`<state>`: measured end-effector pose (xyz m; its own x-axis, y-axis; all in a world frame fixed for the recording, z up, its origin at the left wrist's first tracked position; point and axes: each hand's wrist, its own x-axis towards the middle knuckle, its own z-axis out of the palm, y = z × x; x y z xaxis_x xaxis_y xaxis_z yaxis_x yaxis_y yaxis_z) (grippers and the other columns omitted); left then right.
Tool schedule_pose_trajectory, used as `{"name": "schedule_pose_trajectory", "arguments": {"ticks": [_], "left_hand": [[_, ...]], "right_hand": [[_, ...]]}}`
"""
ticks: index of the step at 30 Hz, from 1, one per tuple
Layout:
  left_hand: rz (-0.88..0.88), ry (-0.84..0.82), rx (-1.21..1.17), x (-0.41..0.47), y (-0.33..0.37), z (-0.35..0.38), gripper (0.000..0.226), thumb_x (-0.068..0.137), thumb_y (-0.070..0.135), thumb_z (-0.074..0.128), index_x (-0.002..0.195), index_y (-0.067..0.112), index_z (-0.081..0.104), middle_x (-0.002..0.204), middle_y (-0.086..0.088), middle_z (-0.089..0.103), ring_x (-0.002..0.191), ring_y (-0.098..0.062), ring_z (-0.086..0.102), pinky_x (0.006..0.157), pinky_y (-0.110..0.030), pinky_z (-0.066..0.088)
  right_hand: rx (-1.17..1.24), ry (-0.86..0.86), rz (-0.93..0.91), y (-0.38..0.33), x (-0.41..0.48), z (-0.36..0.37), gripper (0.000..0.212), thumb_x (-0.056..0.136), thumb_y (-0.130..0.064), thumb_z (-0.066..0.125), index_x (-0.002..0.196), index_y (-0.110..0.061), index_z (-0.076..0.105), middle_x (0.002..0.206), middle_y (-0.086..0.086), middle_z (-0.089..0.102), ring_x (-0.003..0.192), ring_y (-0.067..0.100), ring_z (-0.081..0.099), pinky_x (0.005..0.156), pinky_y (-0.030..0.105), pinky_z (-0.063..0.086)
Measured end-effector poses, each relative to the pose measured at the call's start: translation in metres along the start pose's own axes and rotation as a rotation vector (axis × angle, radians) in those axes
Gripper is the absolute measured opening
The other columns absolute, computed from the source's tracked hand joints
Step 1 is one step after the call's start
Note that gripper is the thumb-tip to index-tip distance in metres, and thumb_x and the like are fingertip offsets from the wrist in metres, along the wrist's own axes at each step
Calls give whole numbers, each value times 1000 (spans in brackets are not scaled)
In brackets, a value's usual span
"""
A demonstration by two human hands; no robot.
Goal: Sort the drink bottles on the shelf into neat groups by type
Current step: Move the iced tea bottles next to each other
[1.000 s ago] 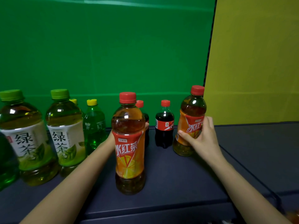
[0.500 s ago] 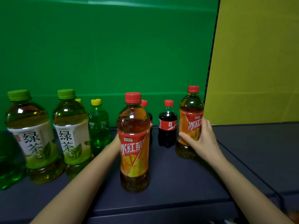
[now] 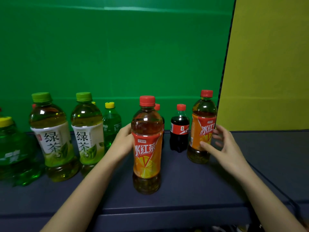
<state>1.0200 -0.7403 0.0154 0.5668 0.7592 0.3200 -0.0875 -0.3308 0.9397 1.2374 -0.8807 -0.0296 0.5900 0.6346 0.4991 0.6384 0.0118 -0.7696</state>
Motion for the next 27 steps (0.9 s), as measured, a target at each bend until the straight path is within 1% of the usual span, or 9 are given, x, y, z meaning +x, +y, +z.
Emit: {"name": "schedule_pose_trajectory", "arguments": {"ticks": [3,5,7,8,11,18,22,24,27], "left_hand": [[0,22,-103,-13,-5,-3,39,96,33,41,70,26,70,70,9,73,68,-1,68,67,-21,51],[30,-50,-206,-24,-10,-4,40,88,56,36,86,38,72,95,10,74,92,-5,68,85,-29,49],[49,-161,-248,-32,-15,-4,48,73,74,46,102,41,67,109,11,70,104,-8,64,91,-30,49],[60,-212,-235,-34,-17,-4,55,64,73,59,107,40,63,109,12,69,104,-7,64,88,-27,51],[62,-184,-99,-42,-20,1,63,55,36,86,108,34,53,99,13,69,90,2,65,71,-11,50],[242,237,58,-50,-26,7,39,74,13,74,95,35,50,93,10,61,79,10,59,69,-5,46],[258,362,35,-60,-13,-11,38,70,21,78,95,33,51,93,7,61,83,-3,60,69,-14,47],[261,399,45,-69,-4,-26,44,62,33,80,95,33,52,94,7,62,86,-6,60,72,-19,47],[258,469,60,-84,7,-52,44,56,36,77,92,34,52,92,7,61,85,-7,60,70,-21,47]], "right_hand": [[62,-40,25,-2,2,3,82,77,-23,72,143,-14,25,143,4,38,123,13,42,107,32,34],[111,-58,70,-3,8,10,85,74,-25,74,142,-17,25,140,2,43,122,15,45,105,34,37],[117,-62,106,-2,17,17,85,71,-28,77,140,-18,27,133,2,49,114,15,49,101,35,39],[114,-58,123,-2,21,20,83,71,-29,77,138,-18,29,129,2,51,111,15,50,98,34,40],[124,-17,144,-3,27,27,73,73,-31,76,132,-16,36,119,2,55,108,18,53,93,32,41],[154,-4,31,-27,-5,27,55,68,-44,71,112,-28,42,98,-15,57,97,12,57,85,29,41],[249,-78,-24,-60,-18,29,65,54,-59,66,110,-32,48,101,-11,62,94,8,61,86,32,47],[291,-132,-57,-75,-21,33,59,58,-60,69,107,-34,51,100,-9,64,92,8,63,86,33,50],[356,-189,-105,-93,-28,46,56,57,-63,72,103,-37,54,96,-10,67,88,6,66,84,34,52]]}}
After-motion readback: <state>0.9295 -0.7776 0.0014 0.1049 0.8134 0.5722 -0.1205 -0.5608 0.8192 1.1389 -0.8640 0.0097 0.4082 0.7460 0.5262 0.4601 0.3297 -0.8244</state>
